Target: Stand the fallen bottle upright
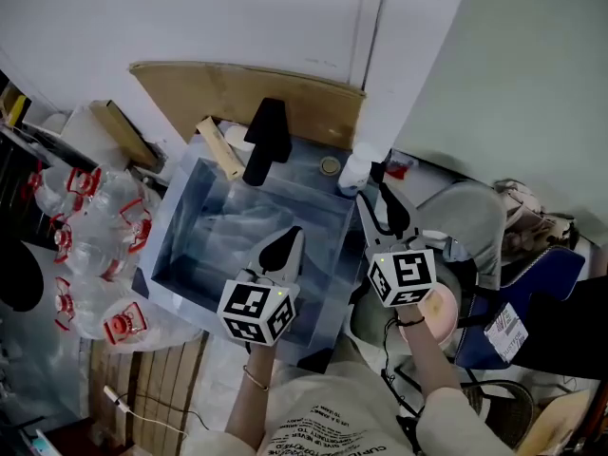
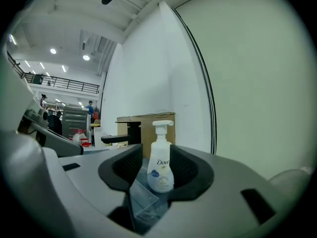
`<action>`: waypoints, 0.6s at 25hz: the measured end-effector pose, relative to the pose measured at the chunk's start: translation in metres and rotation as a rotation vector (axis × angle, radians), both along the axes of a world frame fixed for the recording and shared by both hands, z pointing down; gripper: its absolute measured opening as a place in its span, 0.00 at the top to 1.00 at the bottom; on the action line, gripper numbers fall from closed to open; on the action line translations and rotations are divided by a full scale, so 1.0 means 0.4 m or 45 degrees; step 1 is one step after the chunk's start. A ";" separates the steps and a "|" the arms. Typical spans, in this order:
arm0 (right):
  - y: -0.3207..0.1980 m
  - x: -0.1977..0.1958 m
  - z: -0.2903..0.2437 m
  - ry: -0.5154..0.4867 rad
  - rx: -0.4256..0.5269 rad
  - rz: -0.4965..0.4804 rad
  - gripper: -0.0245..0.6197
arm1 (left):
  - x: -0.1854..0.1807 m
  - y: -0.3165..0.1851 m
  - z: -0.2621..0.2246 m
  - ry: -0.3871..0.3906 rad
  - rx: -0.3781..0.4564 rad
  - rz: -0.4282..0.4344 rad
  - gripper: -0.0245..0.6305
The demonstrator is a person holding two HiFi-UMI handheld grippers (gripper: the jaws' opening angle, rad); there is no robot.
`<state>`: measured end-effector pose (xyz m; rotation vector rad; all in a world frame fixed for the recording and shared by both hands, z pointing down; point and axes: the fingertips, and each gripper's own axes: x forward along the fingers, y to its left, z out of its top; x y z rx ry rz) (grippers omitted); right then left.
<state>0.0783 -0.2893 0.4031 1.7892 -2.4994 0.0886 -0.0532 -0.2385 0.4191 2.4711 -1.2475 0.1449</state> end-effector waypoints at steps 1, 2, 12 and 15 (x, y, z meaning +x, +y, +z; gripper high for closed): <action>0.010 -0.001 -0.002 0.003 -0.008 -0.005 0.71 | 0.000 0.004 -0.007 -0.002 0.007 0.004 0.93; 0.019 -0.003 -0.004 0.005 -0.016 -0.011 0.73 | 0.000 0.008 -0.014 -0.003 0.014 0.008 0.92; 0.095 -0.026 -0.030 0.023 -0.064 -0.091 0.93 | -0.012 0.040 -0.091 -0.039 0.109 0.025 0.93; 0.115 -0.037 -0.037 0.036 -0.073 -0.131 0.95 | -0.023 0.051 -0.109 -0.053 0.131 0.022 0.92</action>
